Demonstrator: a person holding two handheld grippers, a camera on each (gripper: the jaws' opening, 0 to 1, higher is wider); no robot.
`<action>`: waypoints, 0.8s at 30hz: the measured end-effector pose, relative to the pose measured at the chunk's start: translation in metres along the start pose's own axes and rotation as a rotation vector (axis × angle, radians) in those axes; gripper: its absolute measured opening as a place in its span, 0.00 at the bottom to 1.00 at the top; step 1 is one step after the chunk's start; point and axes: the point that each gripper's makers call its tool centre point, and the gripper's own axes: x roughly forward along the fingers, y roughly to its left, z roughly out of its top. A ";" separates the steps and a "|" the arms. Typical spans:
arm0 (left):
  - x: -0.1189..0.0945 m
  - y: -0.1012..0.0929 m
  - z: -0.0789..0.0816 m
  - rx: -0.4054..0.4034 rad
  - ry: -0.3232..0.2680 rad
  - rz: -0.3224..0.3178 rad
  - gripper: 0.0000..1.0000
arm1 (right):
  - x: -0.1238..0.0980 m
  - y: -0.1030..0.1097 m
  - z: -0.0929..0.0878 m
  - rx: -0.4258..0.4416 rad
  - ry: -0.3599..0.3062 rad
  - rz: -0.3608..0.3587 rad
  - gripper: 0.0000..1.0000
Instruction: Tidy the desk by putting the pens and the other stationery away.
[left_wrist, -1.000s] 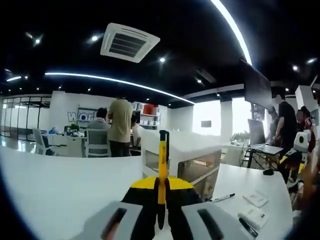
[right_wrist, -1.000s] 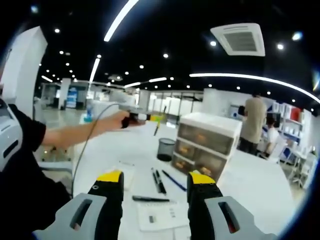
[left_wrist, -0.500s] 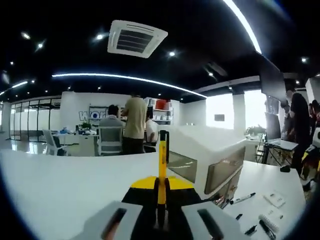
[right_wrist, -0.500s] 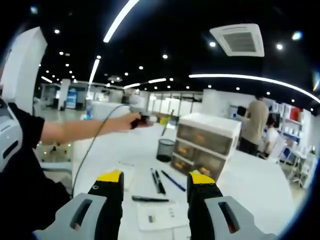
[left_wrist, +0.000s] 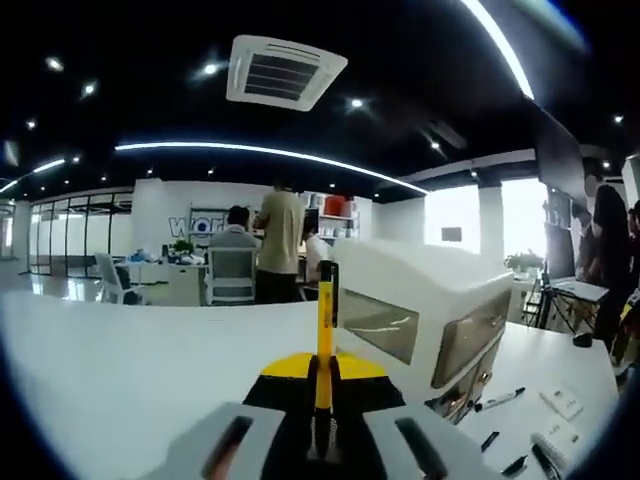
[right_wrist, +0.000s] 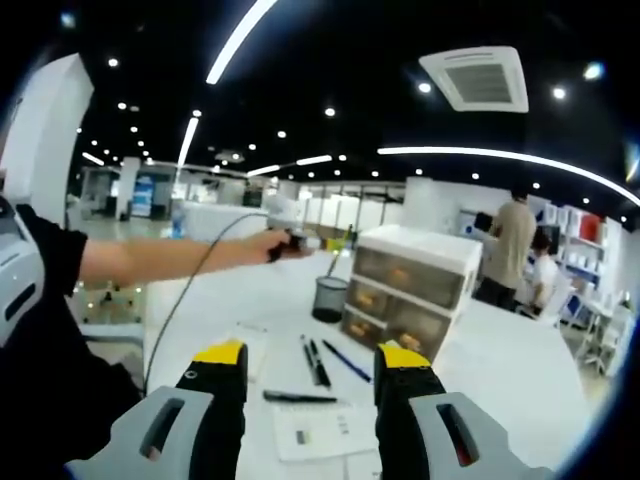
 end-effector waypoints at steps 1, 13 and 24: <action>0.000 0.001 0.000 -0.011 -0.003 -0.001 0.07 | 0.000 0.000 0.000 0.001 -0.001 -0.001 0.48; 0.007 0.008 -0.008 -0.121 -0.009 -0.025 0.22 | 0.000 0.001 0.001 0.000 -0.004 0.004 0.48; 0.007 0.017 -0.002 -0.031 0.030 0.011 0.48 | 0.000 0.002 0.001 -0.002 0.001 0.003 0.48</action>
